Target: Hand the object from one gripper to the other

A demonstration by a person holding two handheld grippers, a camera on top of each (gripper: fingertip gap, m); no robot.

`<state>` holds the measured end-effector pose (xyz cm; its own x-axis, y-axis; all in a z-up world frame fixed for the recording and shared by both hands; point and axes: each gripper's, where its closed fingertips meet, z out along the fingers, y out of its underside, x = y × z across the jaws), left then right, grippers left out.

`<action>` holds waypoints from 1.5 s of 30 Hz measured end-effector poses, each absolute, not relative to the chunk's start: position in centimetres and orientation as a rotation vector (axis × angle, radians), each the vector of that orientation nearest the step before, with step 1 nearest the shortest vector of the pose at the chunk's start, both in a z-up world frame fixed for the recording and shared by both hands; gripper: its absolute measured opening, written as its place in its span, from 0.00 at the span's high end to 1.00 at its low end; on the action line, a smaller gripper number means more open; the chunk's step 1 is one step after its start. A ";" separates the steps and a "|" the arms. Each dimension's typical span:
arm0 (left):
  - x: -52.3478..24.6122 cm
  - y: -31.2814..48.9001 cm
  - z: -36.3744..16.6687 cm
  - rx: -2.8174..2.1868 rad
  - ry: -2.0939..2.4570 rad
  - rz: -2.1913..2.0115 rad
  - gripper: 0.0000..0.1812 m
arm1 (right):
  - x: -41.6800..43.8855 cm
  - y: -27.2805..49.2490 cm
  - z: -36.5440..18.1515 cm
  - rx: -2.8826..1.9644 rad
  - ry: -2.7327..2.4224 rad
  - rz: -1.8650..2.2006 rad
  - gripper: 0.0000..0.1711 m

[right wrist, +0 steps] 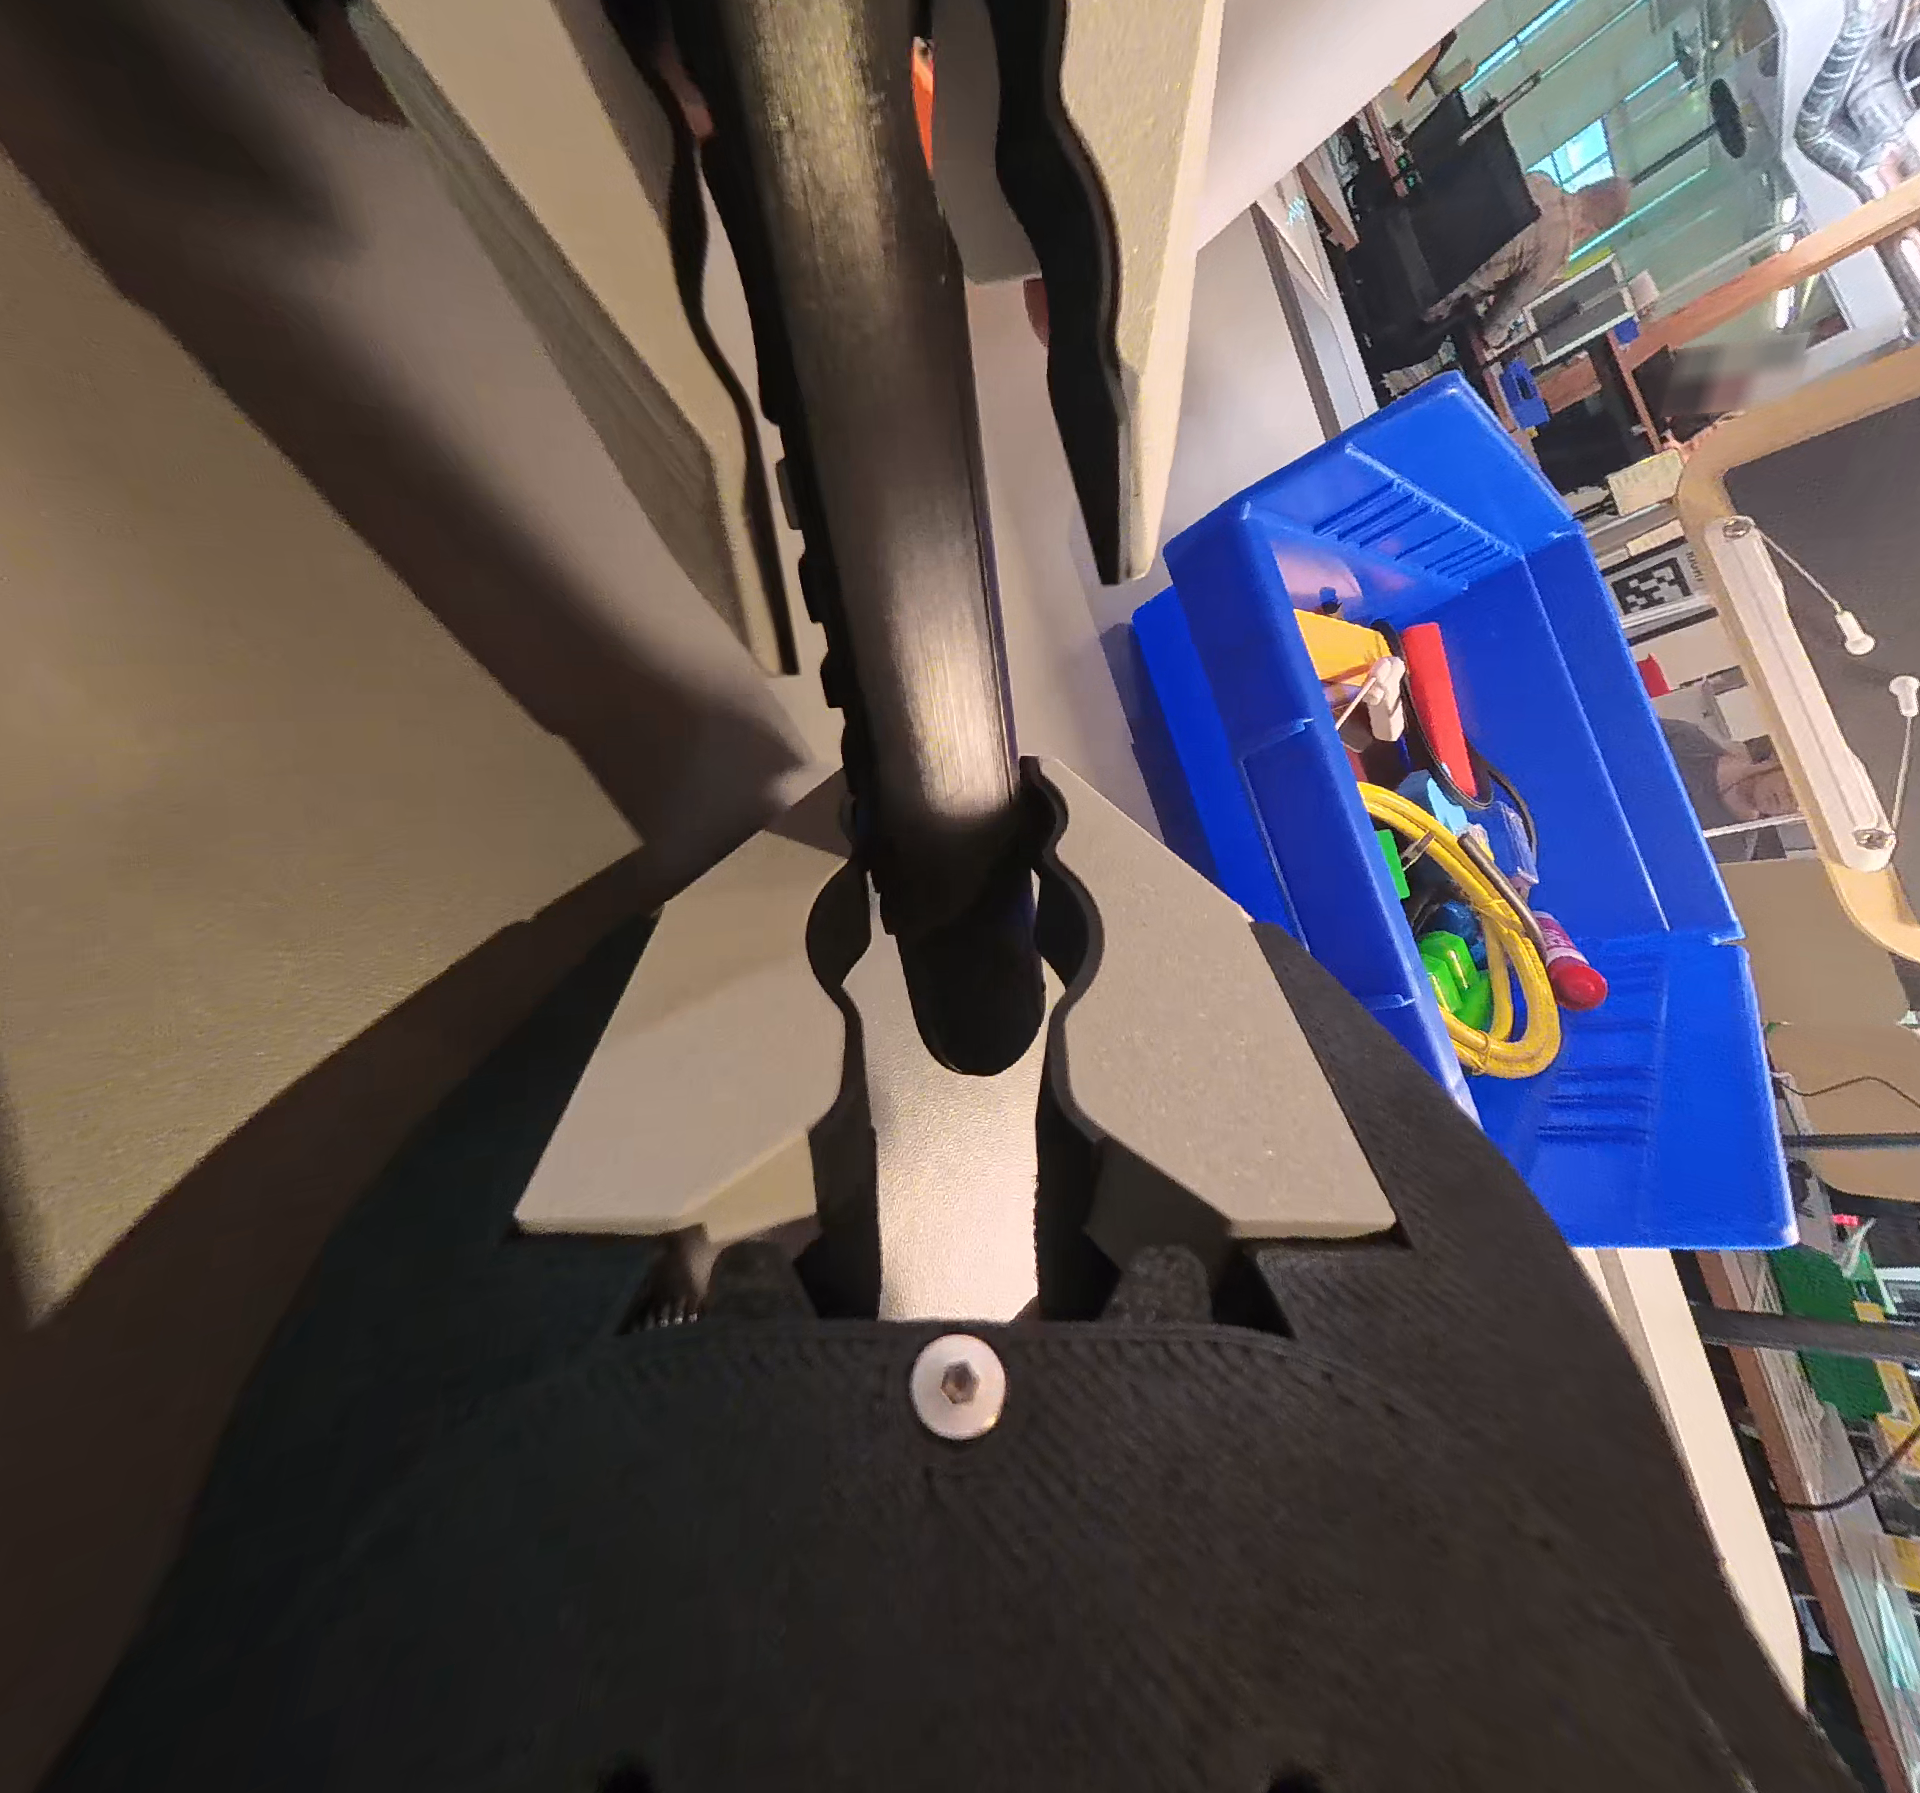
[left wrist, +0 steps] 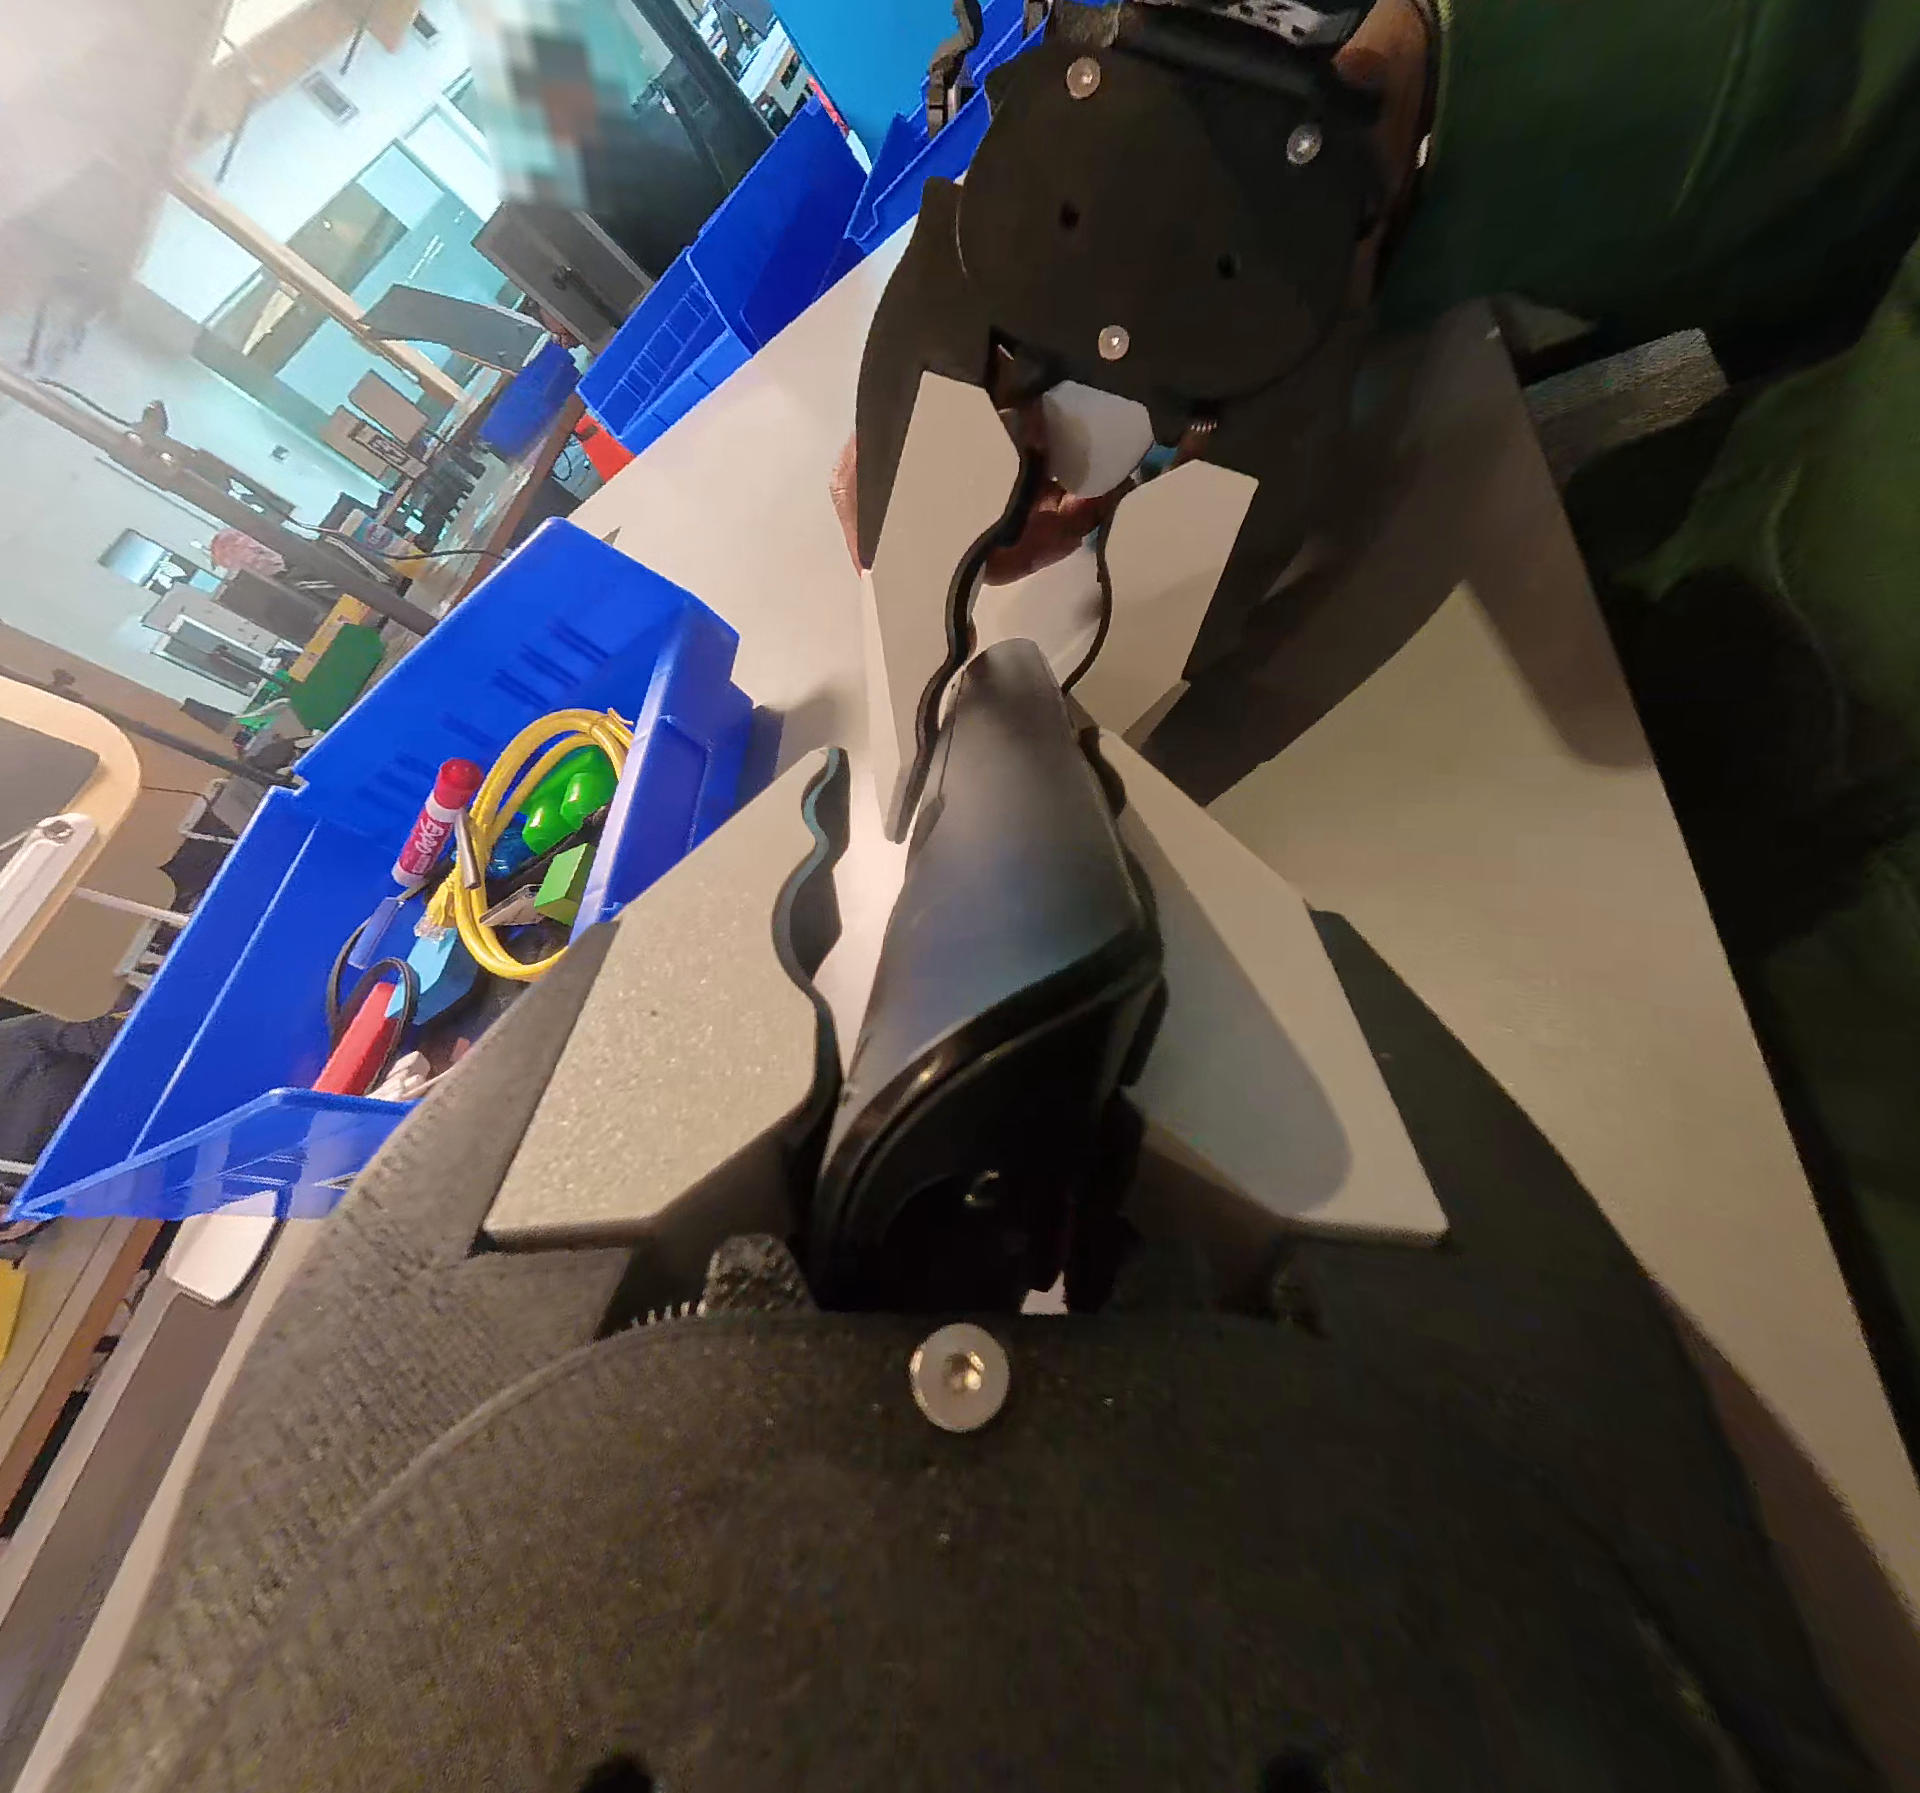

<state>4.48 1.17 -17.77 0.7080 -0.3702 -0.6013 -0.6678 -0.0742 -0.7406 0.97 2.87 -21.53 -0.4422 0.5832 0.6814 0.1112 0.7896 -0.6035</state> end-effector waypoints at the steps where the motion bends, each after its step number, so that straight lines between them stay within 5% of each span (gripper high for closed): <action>1: 4.5 1.2 -17.8 -1.687 0.848 0.304 0.77 | 0.9 2.9 -21.4 -0.522 -1.975 0.596 0.85; 12: 3.4 1.0 -12.9 -1.579 0.601 0.202 0.81 | 0.8 3.4 -15.1 -0.519 -1.656 0.774 0.69; 20: 2.4 0.2 -10.7 -1.526 0.321 -0.236 0.81 | 1.2 3.5 -11.9 -0.254 -1.397 0.415 0.56; 26: 4.4 0.5 -11.3 -1.541 0.350 -0.376 0.81 | 0.0 4.0 -13.2 -0.183 -1.399 0.134 0.57; 45: 6.8 3.1 -13.0 -1.590 0.380 -0.293 0.77 | -0.1 6.0 -13.1 -0.346 -1.408 0.157 0.68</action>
